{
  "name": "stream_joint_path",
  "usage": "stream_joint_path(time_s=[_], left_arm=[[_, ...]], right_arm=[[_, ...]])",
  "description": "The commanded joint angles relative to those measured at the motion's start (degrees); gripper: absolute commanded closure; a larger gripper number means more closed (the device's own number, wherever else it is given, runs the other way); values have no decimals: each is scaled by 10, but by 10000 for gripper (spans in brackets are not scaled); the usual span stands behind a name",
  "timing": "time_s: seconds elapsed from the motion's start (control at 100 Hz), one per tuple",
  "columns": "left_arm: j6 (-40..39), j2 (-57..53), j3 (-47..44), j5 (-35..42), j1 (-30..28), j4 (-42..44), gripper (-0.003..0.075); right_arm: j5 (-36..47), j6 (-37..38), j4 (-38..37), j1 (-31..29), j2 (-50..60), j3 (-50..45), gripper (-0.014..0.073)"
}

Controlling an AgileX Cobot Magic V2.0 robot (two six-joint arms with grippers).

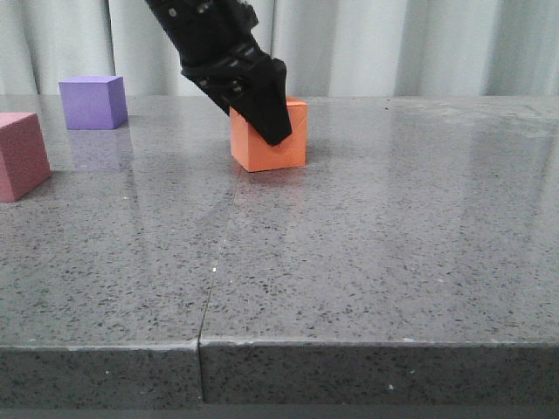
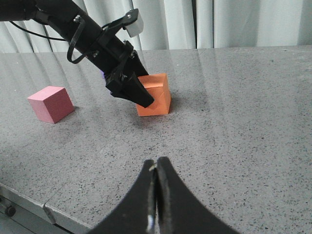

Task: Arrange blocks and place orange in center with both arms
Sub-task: 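Reach the left gripper over the orange cube and grasp it, then carry the orange cube with the left gripper beside the purple cube and release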

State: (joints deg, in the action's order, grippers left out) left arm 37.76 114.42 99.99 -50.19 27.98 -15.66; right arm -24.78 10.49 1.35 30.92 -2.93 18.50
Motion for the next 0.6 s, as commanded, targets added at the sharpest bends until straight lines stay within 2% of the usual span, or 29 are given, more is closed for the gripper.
stream_joint_path(time_s=[0.0, 0.07, 0.24, 0.34, 0.59], left_arm=[[0, -30, 19, 15, -1, -18, 157], [0, -30, 19, 15, -1, -18, 189], [0, -30, 19, 15, -1, -18, 389], [0, -30, 19, 15, -1, -18, 470], [-13, -62, 19, 15, -1, -18, 489]], right_arm=[[45, -1, 2, -3, -5, 13, 630], [45, -1, 2, -3, -5, 13, 630], [45, -1, 2, -3, -5, 13, 630], [45, -1, 2, -3, -5, 13, 630], [45, -1, 2, -3, -5, 13, 630]])
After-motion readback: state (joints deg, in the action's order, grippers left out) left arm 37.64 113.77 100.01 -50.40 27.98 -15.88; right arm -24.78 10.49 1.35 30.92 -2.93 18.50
